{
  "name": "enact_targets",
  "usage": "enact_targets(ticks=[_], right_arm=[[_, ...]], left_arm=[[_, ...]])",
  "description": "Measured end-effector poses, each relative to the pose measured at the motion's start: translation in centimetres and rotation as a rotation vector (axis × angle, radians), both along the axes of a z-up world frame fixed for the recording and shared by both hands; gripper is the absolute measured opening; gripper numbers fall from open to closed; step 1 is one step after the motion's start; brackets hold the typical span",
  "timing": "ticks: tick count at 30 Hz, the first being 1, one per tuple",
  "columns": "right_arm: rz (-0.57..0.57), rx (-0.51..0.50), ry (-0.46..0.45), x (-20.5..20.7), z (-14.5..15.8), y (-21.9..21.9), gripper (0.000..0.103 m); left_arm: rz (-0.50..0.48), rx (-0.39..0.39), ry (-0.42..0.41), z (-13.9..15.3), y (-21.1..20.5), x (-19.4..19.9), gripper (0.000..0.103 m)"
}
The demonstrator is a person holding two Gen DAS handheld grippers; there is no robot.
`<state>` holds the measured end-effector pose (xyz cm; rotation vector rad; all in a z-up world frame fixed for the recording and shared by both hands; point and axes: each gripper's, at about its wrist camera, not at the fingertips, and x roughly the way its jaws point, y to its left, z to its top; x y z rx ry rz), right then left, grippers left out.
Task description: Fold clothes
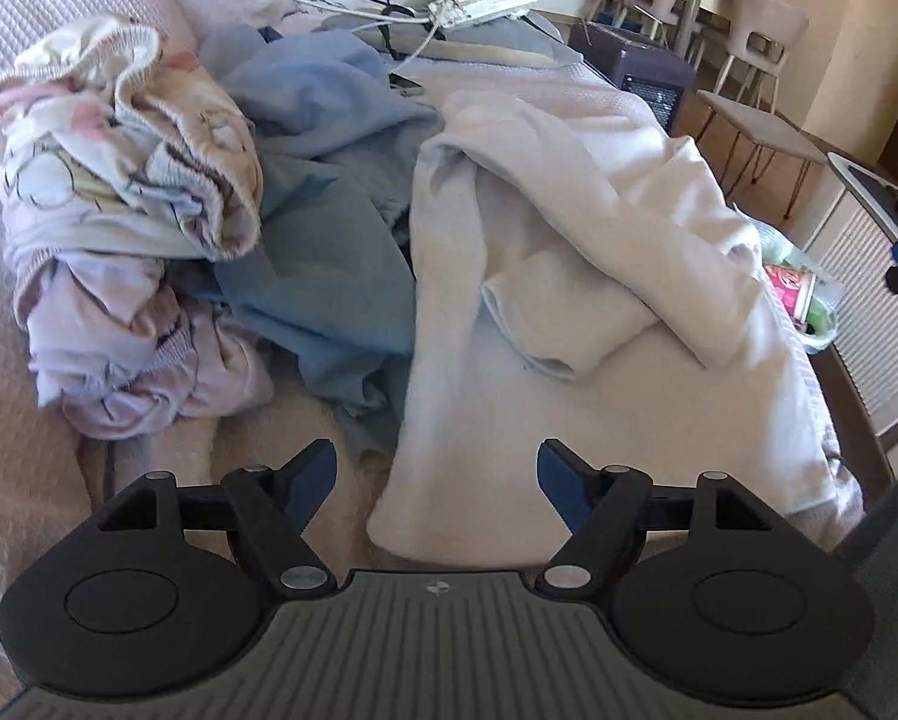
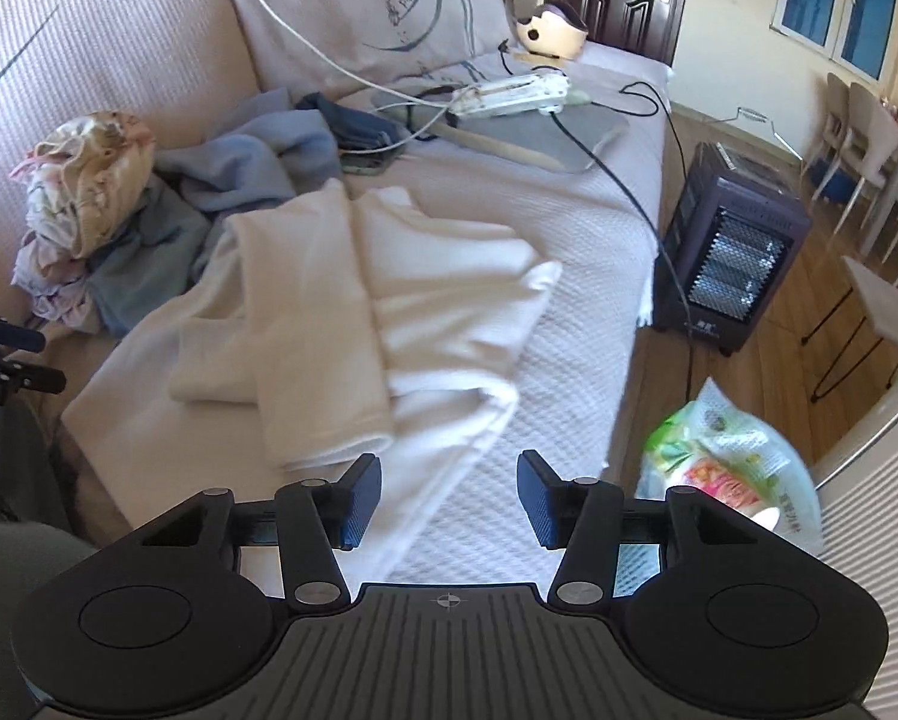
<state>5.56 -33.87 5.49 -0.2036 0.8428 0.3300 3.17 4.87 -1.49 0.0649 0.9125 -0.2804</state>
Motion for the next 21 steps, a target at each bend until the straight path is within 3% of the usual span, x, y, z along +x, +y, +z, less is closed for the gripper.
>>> enact_targets(ticks=[7,11,13,17,21], right_arm=[[0.052,0.015,-0.025,-2.9,-1.8,3.9,0.051],[0.034,0.139,0.032,-2.6,-3.2,4.4,0.051],[0.035,0.144,0.049,-2.4,-4.0,4.5,0.051],[0.119,0.068,0.075,-2.6,-6.1,5.4,0.051],[0.184,-0.011,0.043,-4.0,-7.6,5.4,0.051]], left_arm=[[-0.031,0.061,-0.010,-0.3,-0.6,-1.5,0.078],[-0.056,0.004,0.024,-0.5,-1.0,-1.2,0.079],[-0.065,0.001,0.025,-0.8,-1.6,-1.0,0.080],[-0.077,-0.009,0.042,-1.3,-2.8,-0.7,0.080],[-0.126,0.010,-0.016,-1.4,-3.0,-1.5,0.082]])
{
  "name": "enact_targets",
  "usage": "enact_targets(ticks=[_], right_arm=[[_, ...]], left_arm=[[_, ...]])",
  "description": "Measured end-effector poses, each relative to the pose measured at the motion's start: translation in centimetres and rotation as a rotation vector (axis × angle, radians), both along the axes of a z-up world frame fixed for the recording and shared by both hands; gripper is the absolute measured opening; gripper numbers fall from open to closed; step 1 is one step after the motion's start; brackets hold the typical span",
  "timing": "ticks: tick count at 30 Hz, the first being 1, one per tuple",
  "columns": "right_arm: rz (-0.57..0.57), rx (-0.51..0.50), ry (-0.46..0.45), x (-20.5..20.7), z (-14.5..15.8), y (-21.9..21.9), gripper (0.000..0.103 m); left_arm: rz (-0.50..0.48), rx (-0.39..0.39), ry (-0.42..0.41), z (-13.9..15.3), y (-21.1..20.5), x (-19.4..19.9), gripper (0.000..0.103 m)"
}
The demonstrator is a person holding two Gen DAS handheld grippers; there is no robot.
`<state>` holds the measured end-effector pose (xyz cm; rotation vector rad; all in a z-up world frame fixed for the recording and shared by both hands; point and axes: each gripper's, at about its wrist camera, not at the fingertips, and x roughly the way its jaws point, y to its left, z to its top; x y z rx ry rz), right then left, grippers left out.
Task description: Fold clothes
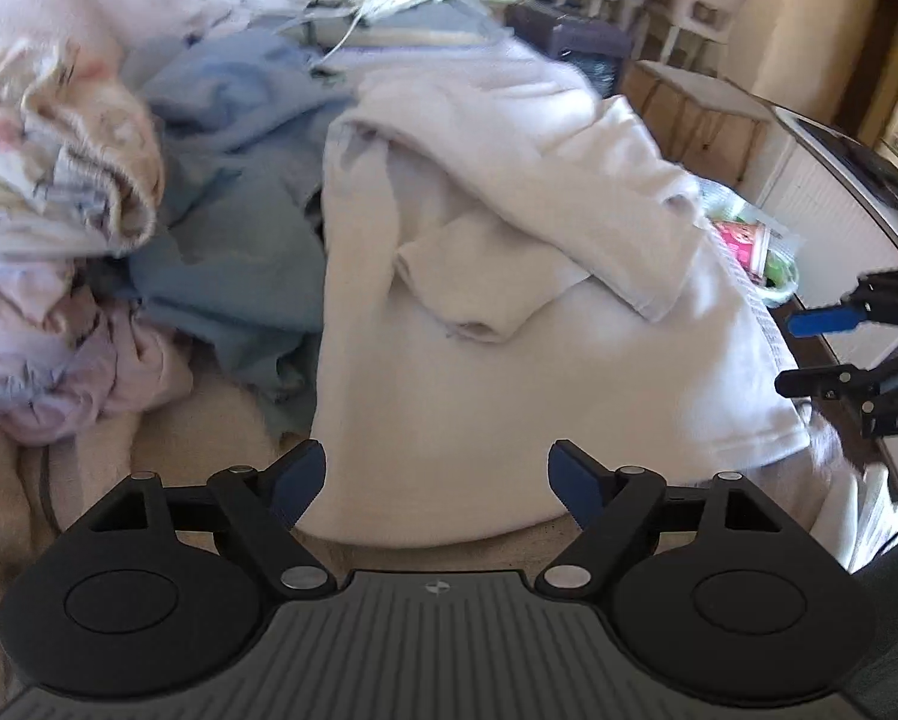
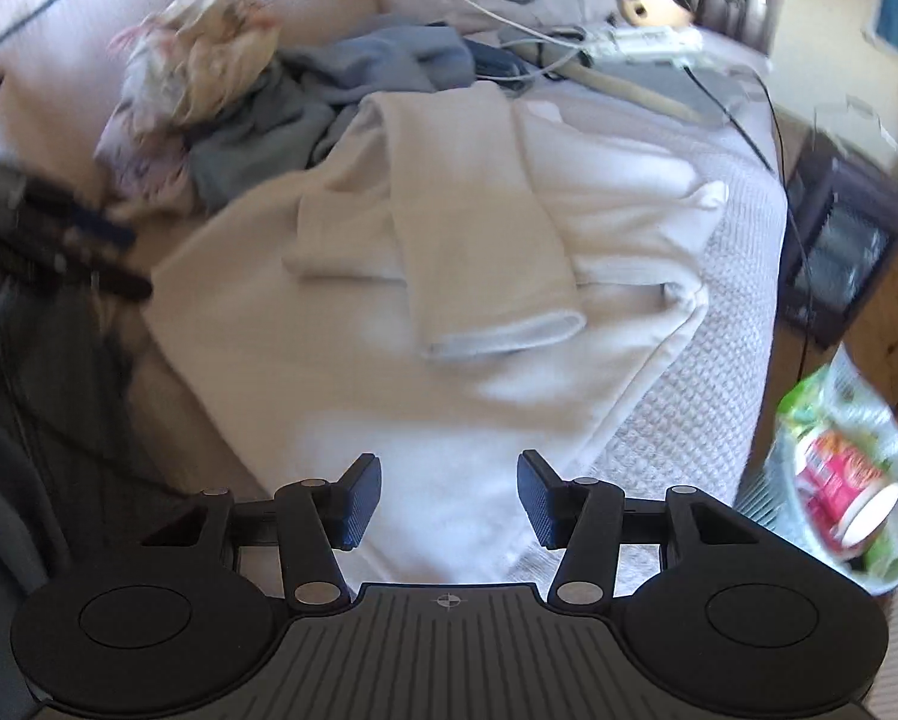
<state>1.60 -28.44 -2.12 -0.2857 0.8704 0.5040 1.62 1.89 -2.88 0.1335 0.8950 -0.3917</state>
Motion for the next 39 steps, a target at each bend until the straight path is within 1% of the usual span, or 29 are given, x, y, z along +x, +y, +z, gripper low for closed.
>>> enact_targets(ticks=[1,2,3,5,8,10,12,13,15,16,17,19,20,21,22,24,27,29,30,32,33,35,37,38,39], right_arm=[[0.015,-0.005,-0.006,-0.4,-0.1,-0.1,0.051],[0.029,0.000,0.000,-0.6,-0.1,-0.4,0.051],[0.028,0.007,0.014,-0.8,-0.2,-0.7,0.051],[0.031,-0.012,0.023,-1.2,-0.2,-0.8,0.051],[0.093,-0.083,-0.020,-2.3,-0.2,0.0,0.051],[0.145,-0.116,-0.028,-3.0,-0.4,0.7,0.051],[0.193,-0.130,-0.007,-3.2,-1.0,1.4,0.051],[0.199,-0.140,0.011,-3.1,-1.4,1.7,0.051],[0.216,-0.175,0.039,-3.1,-2.0,2.2,0.051],[0.242,-0.196,0.031,-3.4,-2.1,2.5,0.051],[0.272,-0.229,0.009,-3.8,-2.2,2.8,0.051],[0.325,-0.291,-0.004,-4.5,-2.6,3.3,0.051],[0.340,-0.317,-0.005,-4.7,-2.9,3.5,0.051],[0.355,-0.342,-0.007,-4.9,-3.1,3.6,0.054],[0.359,-0.387,-0.018,-5.2,-3.6,3.7,0.054],[0.373,-0.433,-0.038,-5.5,-4.1,3.7,0.054],[0.363,-0.415,-0.070,-5.7,-4.2,3.2,0.053],[0.360,-0.454,-0.103,-5.7,-4.2,3.2,0.052],[0.370,-0.472,-0.110,-5.7,-4.2,3.2,0.051],[0.365,-0.477,-0.101,-5.4,-4.3,3.0,0.049],[0.363,-0.477,-0.096,-5.3,-4.4,2.9,0.040],[0.365,-0.481,-0.088,-5.5,-4.6,2.9,0.039],[0.362,-0.464,-0.096,-5.8,-4.6,2.7,0.039],[0.358,-0.450,-0.092,-5.9,-4.6,2.7,0.039],[0.353,-0.454,-0.093,-5.8,-4.8,2.8,0.037]], left_arm=[[-0.010,0.005,-0.003,-0.1,0.1,-0.1,0.083],[-0.012,0.001,0.012,-0.4,0.4,-0.1,0.083],[-0.013,-0.003,0.026,-0.7,0.7,-0.1,0.083],[-0.017,-0.005,0.044,-1.3,1.2,-0.2,0.083],[-0.025,0.000,0.057,-2.4,1.6,-0.5,0.083],[-0.043,0.017,0.066,-3.0,1.4,-0.5,0.083],[-0.069,0.043,0.059,-3.3,1.0,-0.6,0.083],[-0.080,0.057,0.056,-3.4,0.8,-0.6,0.083],[-0.097,0.061,0.079,-3.5,0.7,-0.4,0.083],[-0.104,0.060,0.095,-3.7,0.7,-0.3,0.083],[-0.098,0.062,0.116,-4.0,0.8,0.0,0.083],[-0.037,0.092,0.184,-5.1,1.1,1.3,0.085],[0.011,0.091,0.221,-5.6,1.4,1.9,0.084],[0.052,0.066,0.248,-5.8,1.8,2.5,0.084],[0.064,0.029,0.247,-5.6,2.1,2.7,0.084],[0.067,-0.011,0.201,-4.9,2.6,2.7,0.084],[0.070,-0.058,0.110,-3.4,2.9,2.6,0.084],[0.049,-0.049,0.112,-3.4,2.4,3.1,0.084],[0.054,-0.025,0.139,-3.8,2.0,3.5,0.084],[0.081,0.002,0.202,-4.9,1.6,4.5,0.081],[0.094,0.014,0.230,-5.4,1.4,4.9,0.080],[0.098,-0.005,0.218,-5.6,1.6,5.0,0.080],[0.089,0.014,0.206,-5.7,1.2,5.0,0.075],[0.076,0.027,0.199,-5.8,0.8,4.9,0.059],[0.068,0.019,0.197,-5.8,0.8,4.8,0.034]])
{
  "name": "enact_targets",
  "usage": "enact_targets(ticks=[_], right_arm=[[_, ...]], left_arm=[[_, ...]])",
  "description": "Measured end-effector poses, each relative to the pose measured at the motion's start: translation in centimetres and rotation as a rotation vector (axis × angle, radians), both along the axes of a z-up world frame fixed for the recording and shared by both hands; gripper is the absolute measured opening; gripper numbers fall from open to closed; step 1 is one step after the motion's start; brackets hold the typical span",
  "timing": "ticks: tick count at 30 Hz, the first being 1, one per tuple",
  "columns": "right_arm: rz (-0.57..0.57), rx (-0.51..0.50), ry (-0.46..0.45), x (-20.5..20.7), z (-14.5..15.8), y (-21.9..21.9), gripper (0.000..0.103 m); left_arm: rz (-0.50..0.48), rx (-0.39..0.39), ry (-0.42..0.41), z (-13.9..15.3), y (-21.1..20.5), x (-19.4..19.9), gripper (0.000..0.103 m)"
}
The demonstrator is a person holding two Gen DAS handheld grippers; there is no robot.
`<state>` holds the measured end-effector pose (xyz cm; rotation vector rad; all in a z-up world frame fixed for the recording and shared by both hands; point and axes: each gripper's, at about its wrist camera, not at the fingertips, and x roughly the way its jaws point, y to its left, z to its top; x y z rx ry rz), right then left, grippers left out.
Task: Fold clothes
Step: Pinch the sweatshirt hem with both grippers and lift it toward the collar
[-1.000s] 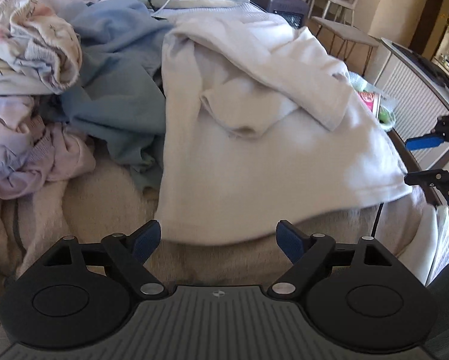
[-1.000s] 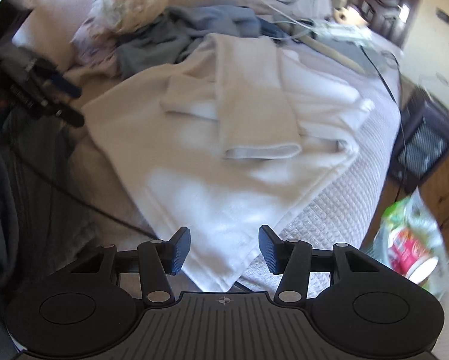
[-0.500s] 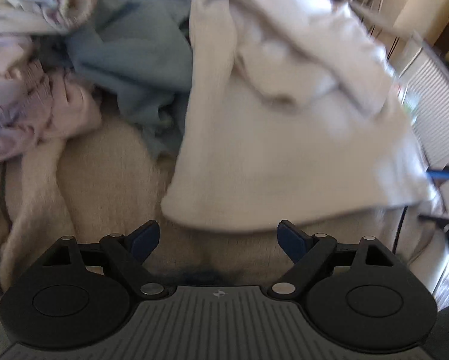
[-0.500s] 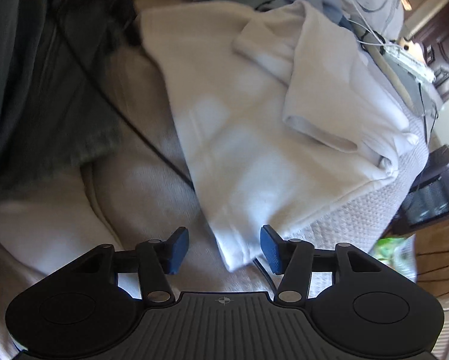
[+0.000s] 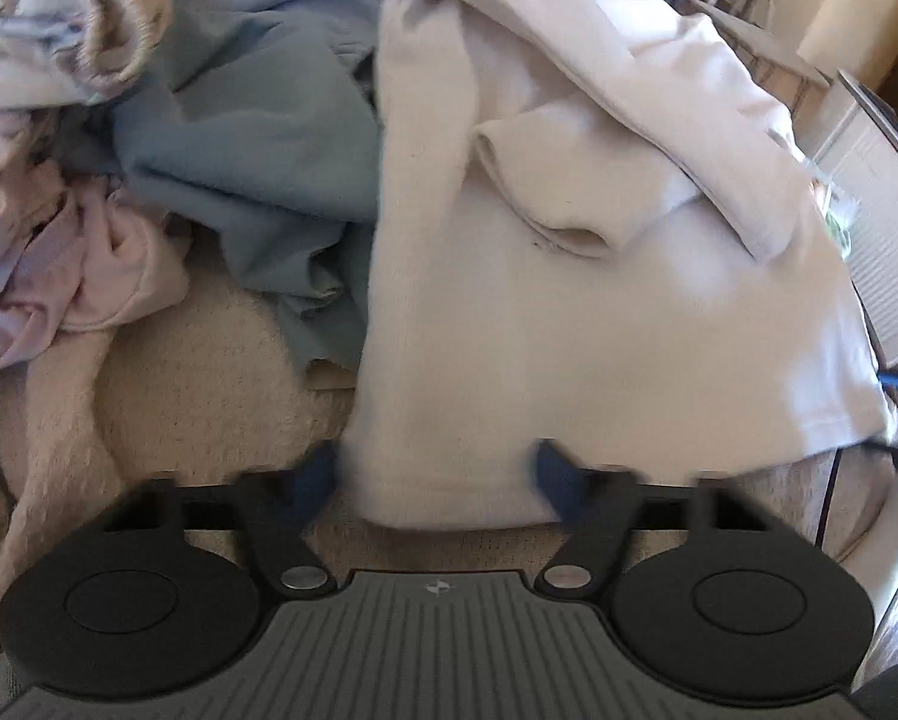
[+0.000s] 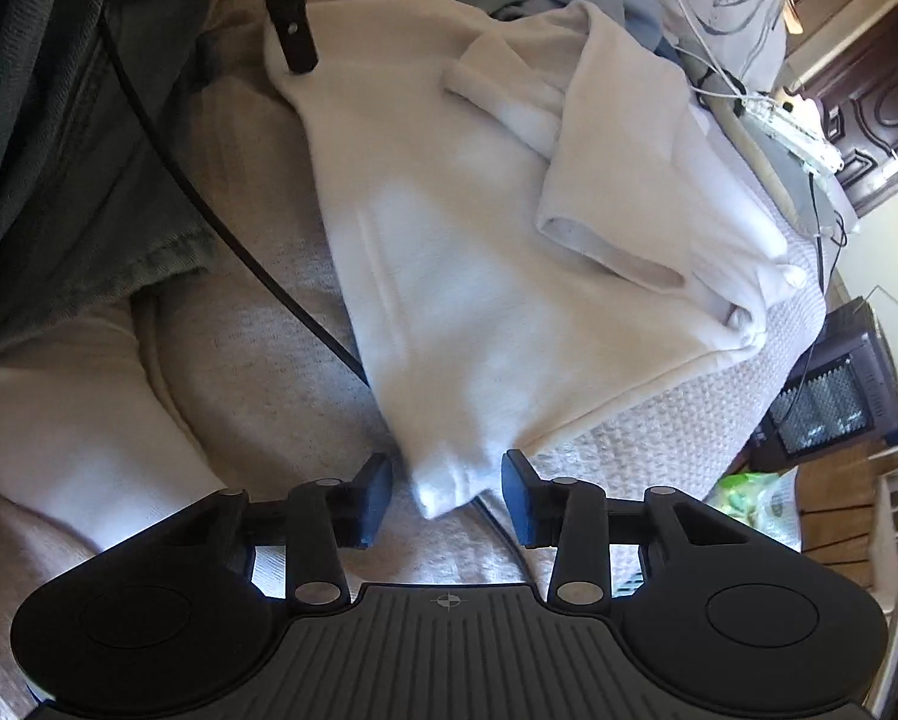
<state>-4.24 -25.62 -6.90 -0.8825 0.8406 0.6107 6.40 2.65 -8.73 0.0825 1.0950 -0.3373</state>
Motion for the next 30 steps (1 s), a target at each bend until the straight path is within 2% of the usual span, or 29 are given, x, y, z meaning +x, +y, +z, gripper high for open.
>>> enact_targets(ticks=[1,2,4,7,12,16,21,26,30], right_arm=[[-0.005,-0.003,-0.002,0.1,-0.1,0.1,0.029],[-0.006,-0.008,0.007,0.3,-0.2,0.1,0.026],[-0.004,0.005,0.021,0.4,0.3,0.0,0.015],[-0.017,0.048,0.013,0.8,2.1,-0.6,0.006],[-0.071,0.130,-0.072,3.3,7.0,-2.1,0.006],[-0.113,0.175,-0.205,7.2,10.5,-2.9,0.005],[-0.186,0.188,-0.321,13.5,12.7,-4.2,0.005],[-0.262,0.220,-0.330,22.1,13.0,-5.3,0.005],[-0.338,0.257,-0.253,29.0,11.4,-6.6,0.006]], left_arm=[[-0.007,-0.028,0.006,0.1,0.0,-0.1,0.016],[-0.022,-0.055,0.001,0.4,0.1,-0.3,0.010],[-0.049,-0.105,-0.005,1.1,0.5,-0.6,0.009],[-0.064,-0.197,-0.014,3.6,1.1,-0.4,0.008],[-0.089,-0.233,-0.170,10.3,0.6,1.7,0.008],[-0.087,-0.193,-0.267,13.7,-0.9,5.2,0.008],[-0.115,-0.131,-0.328,16.6,-2.8,10.9,0.008],[-0.115,-0.087,-0.328,17.9,-5.0,18.7,0.008],[-0.084,-0.050,-0.285,16.0,-6.3,24.3,0.007]])
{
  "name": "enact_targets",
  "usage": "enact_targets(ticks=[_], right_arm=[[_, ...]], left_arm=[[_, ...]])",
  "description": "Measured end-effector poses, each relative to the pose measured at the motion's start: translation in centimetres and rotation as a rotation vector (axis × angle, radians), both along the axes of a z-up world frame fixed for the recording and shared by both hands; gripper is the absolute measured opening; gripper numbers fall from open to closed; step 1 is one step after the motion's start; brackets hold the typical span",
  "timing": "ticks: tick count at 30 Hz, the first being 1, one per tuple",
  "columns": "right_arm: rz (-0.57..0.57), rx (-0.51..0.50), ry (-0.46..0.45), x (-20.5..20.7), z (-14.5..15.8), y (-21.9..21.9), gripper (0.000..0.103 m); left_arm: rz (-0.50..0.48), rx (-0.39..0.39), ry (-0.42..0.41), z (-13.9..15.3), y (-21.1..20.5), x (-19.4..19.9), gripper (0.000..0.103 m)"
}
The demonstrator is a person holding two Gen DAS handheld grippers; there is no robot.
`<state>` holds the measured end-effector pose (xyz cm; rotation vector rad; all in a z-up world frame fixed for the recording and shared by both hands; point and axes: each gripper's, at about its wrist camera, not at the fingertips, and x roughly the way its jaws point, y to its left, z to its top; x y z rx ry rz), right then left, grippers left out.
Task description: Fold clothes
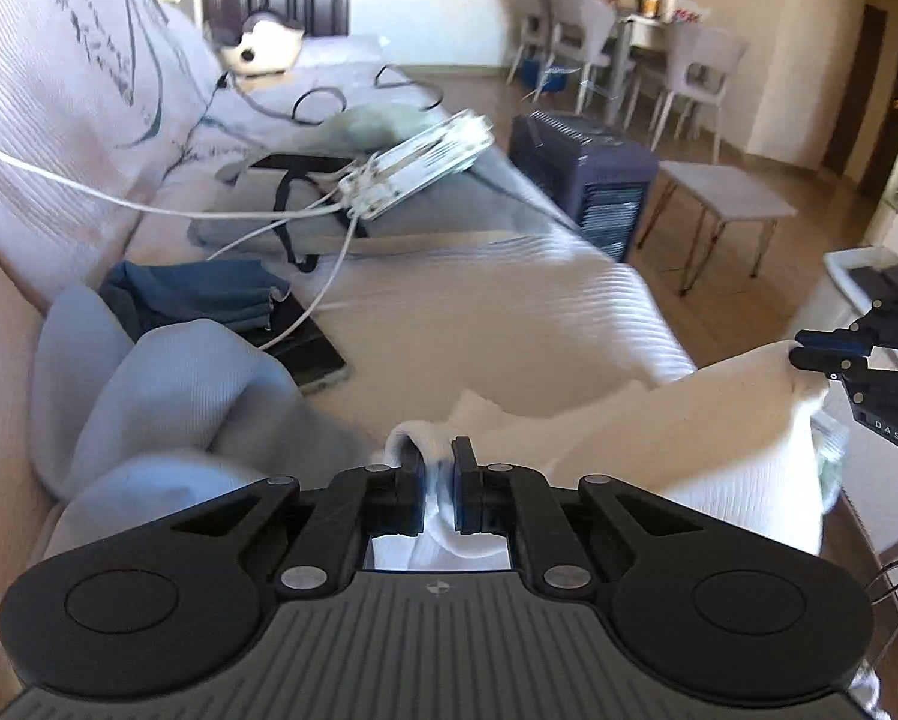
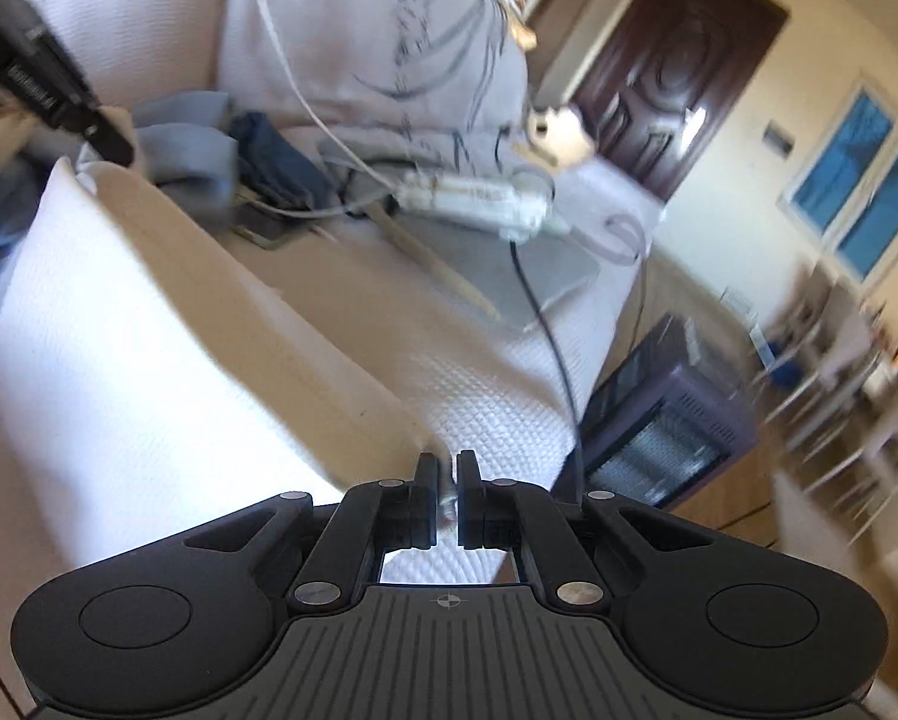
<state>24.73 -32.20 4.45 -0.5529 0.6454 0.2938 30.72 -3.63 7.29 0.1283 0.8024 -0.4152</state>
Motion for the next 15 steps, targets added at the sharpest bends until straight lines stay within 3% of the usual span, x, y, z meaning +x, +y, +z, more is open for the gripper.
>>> enact_targets(ticks=[3,6,8,10,12,14,15], right_arm=[[-0.048,0.042,0.068,3.8,-2.2,-1.0,0.006],[-0.097,0.044,0.130,6.3,-4.7,-1.8,0.007],[-0.132,0.076,0.160,7.4,-5.6,-2.9,0.018],[-0.154,0.113,0.167,7.7,-5.7,-4.2,0.041],[-0.173,0.137,0.157,7.7,-5.2,-5.6,0.053],[-0.166,0.150,0.161,7.5,-4.4,-6.5,0.053],[-0.158,0.145,0.152,7.1,-4.0,-6.7,0.053]], left_arm=[[0.010,0.031,0.033,-2.2,-0.8,3.0,0.008],[0.079,-0.029,0.126,-4.1,0.1,6.3,0.011],[0.109,-0.072,0.177,-4.6,0.8,7.7,0.011],[0.089,-0.087,0.185,-4.4,1.2,8.0,0.011],[0.083,-0.118,0.196,-3.8,2.0,8.1,0.012],[0.101,-0.184,0.213,-3.1,3.4,7.9,0.018],[0.134,-0.203,0.195,-2.7,4.2,7.9,0.027]])
